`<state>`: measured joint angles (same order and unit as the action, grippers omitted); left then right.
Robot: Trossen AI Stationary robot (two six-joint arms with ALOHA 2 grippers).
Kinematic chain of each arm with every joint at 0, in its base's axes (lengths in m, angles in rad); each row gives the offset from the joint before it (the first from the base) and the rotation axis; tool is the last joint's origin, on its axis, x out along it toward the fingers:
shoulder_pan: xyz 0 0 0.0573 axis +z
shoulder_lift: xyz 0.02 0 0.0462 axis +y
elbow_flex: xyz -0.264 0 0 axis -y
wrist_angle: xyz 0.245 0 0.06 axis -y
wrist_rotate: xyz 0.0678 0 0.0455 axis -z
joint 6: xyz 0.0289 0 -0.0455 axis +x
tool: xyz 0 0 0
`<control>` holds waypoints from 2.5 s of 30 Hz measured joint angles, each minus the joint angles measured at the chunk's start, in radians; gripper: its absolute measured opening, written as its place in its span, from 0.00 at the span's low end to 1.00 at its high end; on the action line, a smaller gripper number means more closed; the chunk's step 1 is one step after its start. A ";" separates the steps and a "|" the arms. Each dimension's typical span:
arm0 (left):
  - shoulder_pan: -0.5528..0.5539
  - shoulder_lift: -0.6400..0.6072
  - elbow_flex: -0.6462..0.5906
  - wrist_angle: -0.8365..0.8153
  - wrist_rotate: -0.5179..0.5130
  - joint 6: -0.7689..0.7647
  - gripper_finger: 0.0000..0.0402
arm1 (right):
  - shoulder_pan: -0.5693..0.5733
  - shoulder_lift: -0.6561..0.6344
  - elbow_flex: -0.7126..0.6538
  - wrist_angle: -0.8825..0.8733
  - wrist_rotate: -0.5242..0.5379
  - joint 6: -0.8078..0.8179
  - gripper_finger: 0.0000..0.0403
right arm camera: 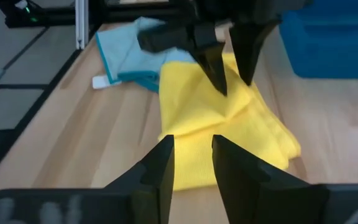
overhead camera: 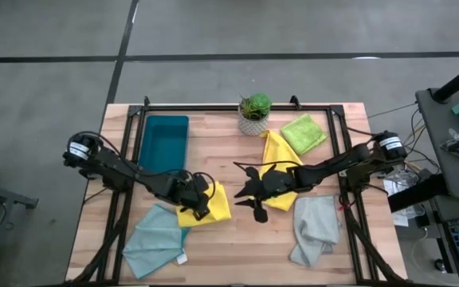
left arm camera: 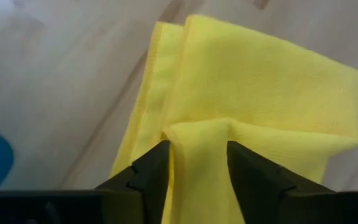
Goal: Fold microfiber towels
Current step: Fold the left yellow towel
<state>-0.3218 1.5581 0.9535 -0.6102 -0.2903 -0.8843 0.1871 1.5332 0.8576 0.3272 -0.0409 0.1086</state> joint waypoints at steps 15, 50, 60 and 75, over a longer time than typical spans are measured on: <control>-0.042 -0.007 0.032 -0.006 0.125 0.208 0.00 | 0.000 0.007 -0.003 0.000 0.000 -0.014 0.22; -0.198 -0.058 0.034 -0.177 0.413 0.201 0.35 | 0.000 0.007 -0.003 0.000 0.000 0.006 0.20; -0.198 -0.066 0.034 -0.224 0.461 0.183 0.35 | -0.019 0.007 -0.003 0.000 -0.001 -0.008 0.20; -0.097 -0.149 -0.074 -0.307 0.168 0.002 0.35 | -0.169 0.008 -0.003 0.000 -0.021 -0.097 0.20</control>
<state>-0.4190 1.4091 0.8795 -0.9169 -0.1219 -0.8824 0.0180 1.5410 0.8547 0.3267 -0.0624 0.0117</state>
